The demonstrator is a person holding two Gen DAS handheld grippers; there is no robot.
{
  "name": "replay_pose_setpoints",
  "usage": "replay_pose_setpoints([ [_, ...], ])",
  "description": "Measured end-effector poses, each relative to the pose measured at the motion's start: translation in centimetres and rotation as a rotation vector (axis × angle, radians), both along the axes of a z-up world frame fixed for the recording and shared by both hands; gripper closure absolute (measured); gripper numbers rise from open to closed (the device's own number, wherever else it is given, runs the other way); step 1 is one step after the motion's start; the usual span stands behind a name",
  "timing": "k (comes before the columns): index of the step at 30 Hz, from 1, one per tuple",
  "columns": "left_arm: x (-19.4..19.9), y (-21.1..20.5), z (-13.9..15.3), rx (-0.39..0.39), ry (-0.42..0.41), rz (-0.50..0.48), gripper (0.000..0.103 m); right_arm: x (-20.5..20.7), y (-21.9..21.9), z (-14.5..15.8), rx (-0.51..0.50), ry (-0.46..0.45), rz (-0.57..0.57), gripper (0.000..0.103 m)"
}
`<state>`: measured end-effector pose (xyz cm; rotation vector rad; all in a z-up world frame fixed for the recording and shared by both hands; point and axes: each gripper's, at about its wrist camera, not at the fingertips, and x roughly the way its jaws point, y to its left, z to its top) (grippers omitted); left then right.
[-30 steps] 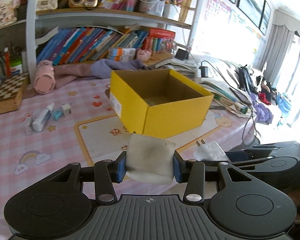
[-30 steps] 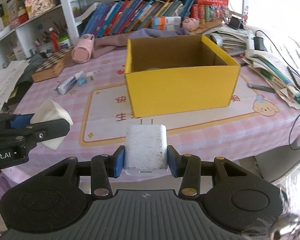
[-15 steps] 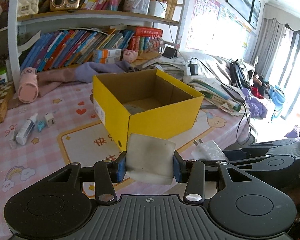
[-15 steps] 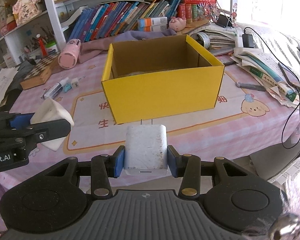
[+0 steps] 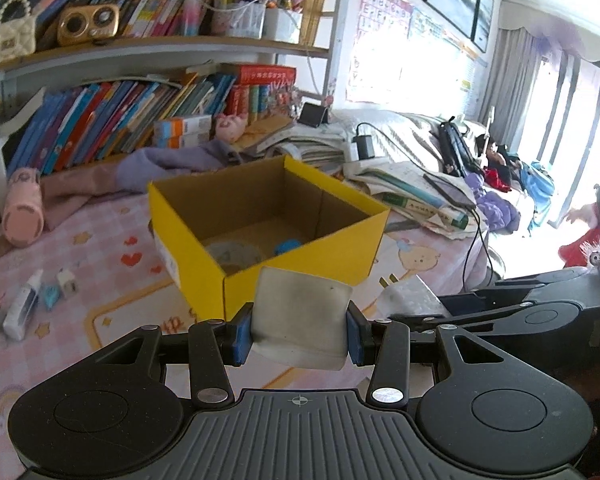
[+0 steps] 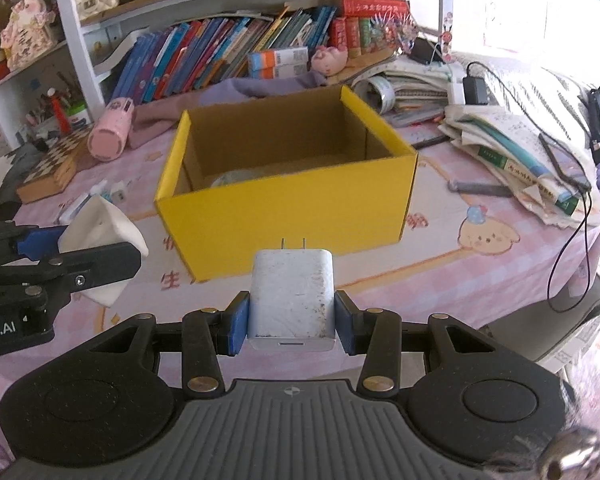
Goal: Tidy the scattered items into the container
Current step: 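Lift and carry the charger and sponge with both tools over the yellow box, then lower into the box and open the right tool while the left tool releases the sponge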
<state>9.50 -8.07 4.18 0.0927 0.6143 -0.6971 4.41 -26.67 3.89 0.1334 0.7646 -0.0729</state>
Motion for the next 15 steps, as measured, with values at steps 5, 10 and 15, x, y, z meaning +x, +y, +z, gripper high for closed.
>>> replay_pose_setpoints([
  [5,1.2,-1.1,0.7,-0.004,-0.038,-0.017,0.06,1.5,-1.1,1.2,-0.013,-0.046,-0.006,0.062],
  [10,3.3,-2.0,1.4,-0.006,-0.072,-0.004,0.06,4.0,-2.5,2.8,-0.023,-0.104,0.007,0.062],
  [15,5.3,-2.9,1.7,-0.001,-0.086,0.027,0.06,7.0,-3.6,3.8,-0.028,-0.137,0.038,0.062],
])
